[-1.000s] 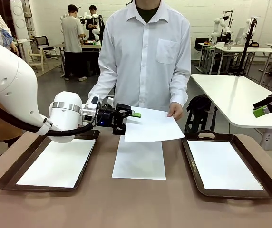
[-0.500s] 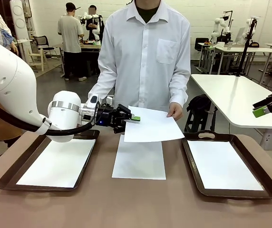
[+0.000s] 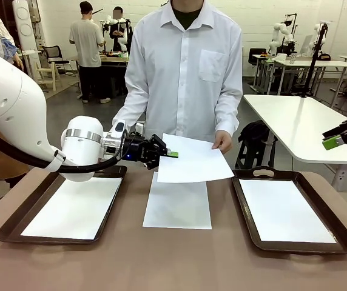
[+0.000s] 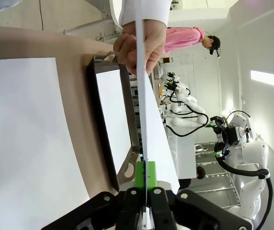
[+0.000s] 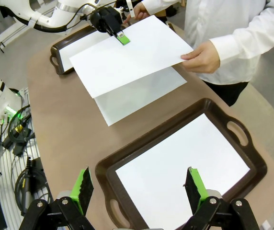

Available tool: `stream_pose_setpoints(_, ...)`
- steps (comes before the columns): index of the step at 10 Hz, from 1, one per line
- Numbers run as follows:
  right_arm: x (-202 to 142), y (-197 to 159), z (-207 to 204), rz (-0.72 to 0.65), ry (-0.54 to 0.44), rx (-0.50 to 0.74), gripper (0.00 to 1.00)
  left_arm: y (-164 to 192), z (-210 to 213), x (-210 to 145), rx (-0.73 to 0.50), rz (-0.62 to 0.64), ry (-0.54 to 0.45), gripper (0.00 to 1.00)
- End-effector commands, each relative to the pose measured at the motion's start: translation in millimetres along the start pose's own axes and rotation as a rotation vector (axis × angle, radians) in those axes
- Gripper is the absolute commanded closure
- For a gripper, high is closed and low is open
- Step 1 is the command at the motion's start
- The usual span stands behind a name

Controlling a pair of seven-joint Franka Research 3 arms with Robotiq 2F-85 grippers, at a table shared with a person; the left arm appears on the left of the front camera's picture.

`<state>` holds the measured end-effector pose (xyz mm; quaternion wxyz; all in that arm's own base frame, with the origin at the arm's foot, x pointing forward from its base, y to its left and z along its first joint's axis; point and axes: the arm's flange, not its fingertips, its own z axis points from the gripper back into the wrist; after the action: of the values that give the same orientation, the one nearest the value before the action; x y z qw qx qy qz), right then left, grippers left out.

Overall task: Sort the A4 documents.
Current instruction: Receive the A4 Paper.

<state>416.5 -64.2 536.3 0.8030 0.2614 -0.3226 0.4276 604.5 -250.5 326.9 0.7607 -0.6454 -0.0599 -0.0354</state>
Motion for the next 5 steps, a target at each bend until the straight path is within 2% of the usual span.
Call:
stream_pose_setpoints(1,-1,0,-1,0.009,0.000,0.002,0.00,-2,2,-1,0.003,-0.020,-0.001,1.00)
stream_pose_setpoints(2,-1,0,-1,0.009,0.000,0.002,0.00,-3,6,-1,0.008,-0.021,-0.006,1.00)
stream_pose_setpoints(3,-1,0,-1,0.009,0.000,0.002,0.00,-8,19,-7,0.018,-0.016,0.036,1.00)
stream_pose_setpoints(4,-1,0,-1,0.009,0.000,0.002,0.00,0,1,1,0.001,-0.001,-0.002,1.00)
stream_pose_setpoints(5,-1,0,-1,0.009,0.000,0.002,0.00,0,1,1,0.001,-0.001,-0.002,1.00)
